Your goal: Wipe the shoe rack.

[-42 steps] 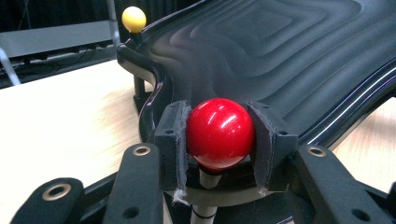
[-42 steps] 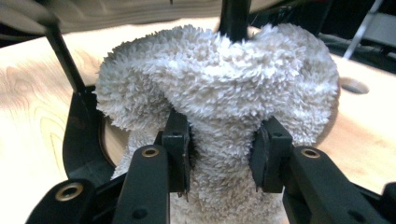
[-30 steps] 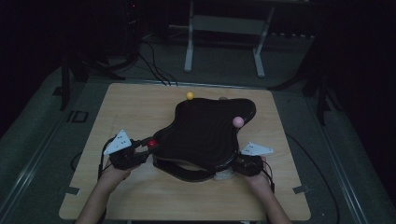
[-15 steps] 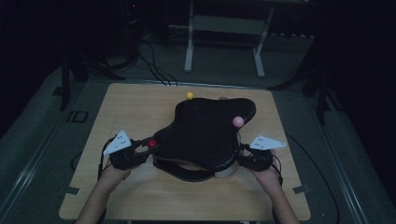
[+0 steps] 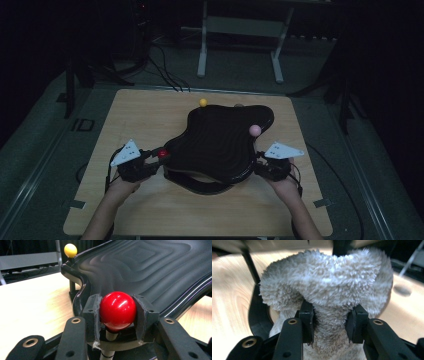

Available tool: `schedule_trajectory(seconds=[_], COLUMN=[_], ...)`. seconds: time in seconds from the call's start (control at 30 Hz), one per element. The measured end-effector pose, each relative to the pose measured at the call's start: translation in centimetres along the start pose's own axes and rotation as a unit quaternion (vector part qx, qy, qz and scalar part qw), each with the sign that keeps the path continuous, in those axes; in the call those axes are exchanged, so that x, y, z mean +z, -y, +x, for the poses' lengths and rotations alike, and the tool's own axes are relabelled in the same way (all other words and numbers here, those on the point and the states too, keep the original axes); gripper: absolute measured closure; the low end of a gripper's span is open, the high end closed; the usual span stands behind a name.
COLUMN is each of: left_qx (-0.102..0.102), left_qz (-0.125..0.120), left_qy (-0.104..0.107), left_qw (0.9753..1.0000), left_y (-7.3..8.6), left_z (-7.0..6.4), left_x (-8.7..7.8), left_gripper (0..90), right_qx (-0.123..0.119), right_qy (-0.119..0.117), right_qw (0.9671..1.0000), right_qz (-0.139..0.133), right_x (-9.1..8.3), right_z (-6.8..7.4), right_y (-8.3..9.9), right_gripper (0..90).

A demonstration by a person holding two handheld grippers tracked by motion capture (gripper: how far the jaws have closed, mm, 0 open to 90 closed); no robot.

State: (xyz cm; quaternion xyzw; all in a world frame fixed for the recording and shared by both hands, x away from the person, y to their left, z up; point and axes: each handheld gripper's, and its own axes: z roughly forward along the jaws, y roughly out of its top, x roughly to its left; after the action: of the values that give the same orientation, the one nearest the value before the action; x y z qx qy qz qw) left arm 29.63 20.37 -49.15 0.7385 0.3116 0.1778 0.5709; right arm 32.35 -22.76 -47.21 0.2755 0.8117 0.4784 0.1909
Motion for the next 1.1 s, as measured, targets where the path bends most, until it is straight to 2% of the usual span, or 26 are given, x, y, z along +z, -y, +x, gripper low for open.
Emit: schedule_trajectory(seconds=[0.07,0.1,0.2,0.23,0.27,0.3,0.43,0.57,0.7,0.8,0.93,1.03,1.1], left_qx=[0.001,0.002,0.0,0.0,-0.001,-0.002,-0.002,-0.002,0.0,0.002,0.001,0.002,0.003], left_qz=[0.002,0.002,0.001,0.001,0.0,0.0,0.0,0.0,0.002,0.003,0.003,0.003,0.004], left_qy=[-0.001,-0.002,0.0,0.0,0.001,0.001,0.003,0.004,0.004,0.003,0.004,0.003,0.003], left_qw=[1.0,1.0,1.0,1.0,1.0,1.0,1.0,1.0,1.0,1.0,1.0,1.0,1.0], left_y=[-0.1,-0.1,0.0,0.0,0.0,0.0,0.0,0.0,-0.1,-0.1,-0.1,-0.1,-0.1], left_z=[0.0,-0.1,0.0,0.0,0.0,0.0,0.0,0.0,0.0,0.0,0.0,0.0,0.0], left_x=[0.0,0.0,0.0,0.0,0.0,0.0,0.1,0.1,0.1,0.0,0.0,0.1,0.1], left_gripper=[59.8,59.8,59.7,59.7,59.7,59.7,59.7,59.7,59.7,59.7,59.7,59.7,59.7], right_qx=[0.003,0.014,0.029,0.031,0.05,0.059,0.039,0.029,0.023,0.023,0.028,0.026,0.022], right_qy=[0.0,-0.005,-0.009,-0.01,-0.019,-0.025,-0.019,-0.01,-0.01,-0.01,-0.013,-0.013,-0.008], right_qw=[0.9999,0.9997,0.998,0.998,0.9975,0.9969,0.9971,0.9983,0.9995,0.9994,0.9968,0.9973,0.9986], right_qz=[0.012,0.018,0.055,0.054,0.045,0.046,0.062,0.05,0.019,-0.022,-0.074,-0.068,-0.047], right_x=[0.9,1.4,3.1,3.4,3.4,3.4,3.0,2.1,0.7,-0.8,-2.6,-2.2,-1.4], right_z=[0.1,0.0,0.0,-0.1,-0.3,-0.4,-0.3,-0.4,-0.4,-0.5,-0.5,-0.6,-0.5], right_y=[1.4,2.1,4.9,5.4,5.8,5.8,4.4,3.1,1.4,-0.3,-2.1,-2.3,-1.7], right_gripper=[63.6,63.9,63.9,63.7,63.5,62.8,58.3,56.5,55.1,55.0,54.6,58.4,60.2])
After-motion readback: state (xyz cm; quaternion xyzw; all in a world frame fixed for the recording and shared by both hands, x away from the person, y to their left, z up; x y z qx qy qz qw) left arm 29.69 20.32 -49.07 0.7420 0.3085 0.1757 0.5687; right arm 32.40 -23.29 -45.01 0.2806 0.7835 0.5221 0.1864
